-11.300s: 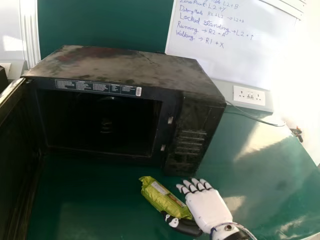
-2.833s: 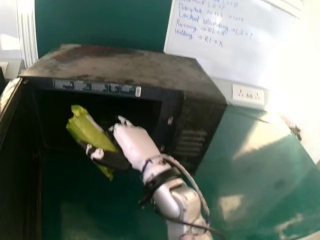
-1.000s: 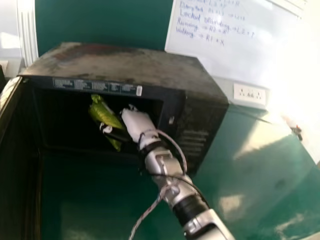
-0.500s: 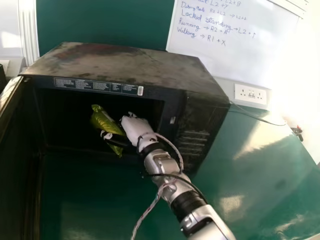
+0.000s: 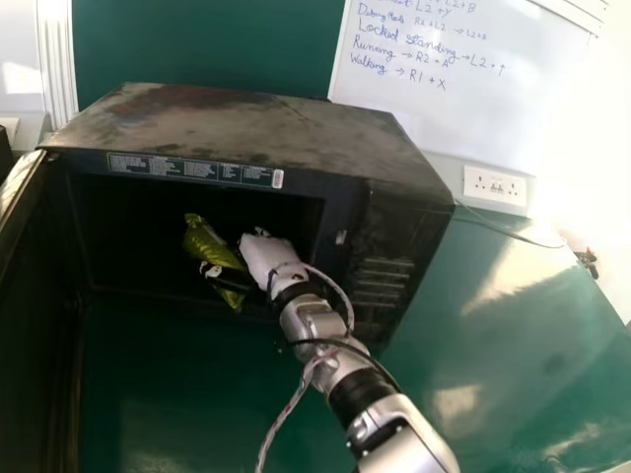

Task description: Put biscuit inside oven

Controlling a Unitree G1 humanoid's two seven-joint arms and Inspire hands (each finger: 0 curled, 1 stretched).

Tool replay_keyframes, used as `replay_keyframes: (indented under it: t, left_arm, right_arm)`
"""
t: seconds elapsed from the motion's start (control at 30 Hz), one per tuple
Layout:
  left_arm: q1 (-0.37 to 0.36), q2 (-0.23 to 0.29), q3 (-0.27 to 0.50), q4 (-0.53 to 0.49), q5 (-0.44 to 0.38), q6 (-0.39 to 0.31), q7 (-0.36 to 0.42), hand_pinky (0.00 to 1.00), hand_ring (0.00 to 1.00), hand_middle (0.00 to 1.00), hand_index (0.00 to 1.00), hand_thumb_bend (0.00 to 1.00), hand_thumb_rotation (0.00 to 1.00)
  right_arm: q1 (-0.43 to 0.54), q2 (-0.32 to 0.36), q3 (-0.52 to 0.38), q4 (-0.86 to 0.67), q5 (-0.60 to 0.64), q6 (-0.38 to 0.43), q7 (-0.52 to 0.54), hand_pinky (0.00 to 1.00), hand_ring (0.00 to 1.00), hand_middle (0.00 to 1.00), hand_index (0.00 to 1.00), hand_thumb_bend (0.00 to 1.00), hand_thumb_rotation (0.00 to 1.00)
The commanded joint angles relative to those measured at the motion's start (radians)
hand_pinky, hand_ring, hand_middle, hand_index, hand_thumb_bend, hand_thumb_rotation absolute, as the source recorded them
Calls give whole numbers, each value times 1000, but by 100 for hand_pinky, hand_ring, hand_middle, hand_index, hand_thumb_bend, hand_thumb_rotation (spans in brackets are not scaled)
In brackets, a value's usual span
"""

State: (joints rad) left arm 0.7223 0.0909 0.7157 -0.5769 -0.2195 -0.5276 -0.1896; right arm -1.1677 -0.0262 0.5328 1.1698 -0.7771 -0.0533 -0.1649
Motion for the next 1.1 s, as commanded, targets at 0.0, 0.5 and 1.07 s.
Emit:
replay_keyframes:
  t: [0.0, 0.5, 1.07]
  left_arm:
    - [16, 3, -1, 4, -24, -13, -10, 56, 60, 64, 71, 91, 57]
    - [15, 5, 4, 24, -24, -36, -15, 64, 53, 54, 80, 88, 59]
    - [28, -3, 2, 15, -25, -25, -10, 44, 50, 57, 79, 90, 58]
  right_arm:
    - [-35, -9, -12, 35, 19, 14, -26, 0, 0, 0, 9, 64, 0]
    - [-92, -5, -10, 112, 38, 8, -44, 0, 0, 0, 8, 66, 0]
    - [-139, 2, -27, 147, 64, 10, -69, 0, 0, 0, 9, 67, 0]
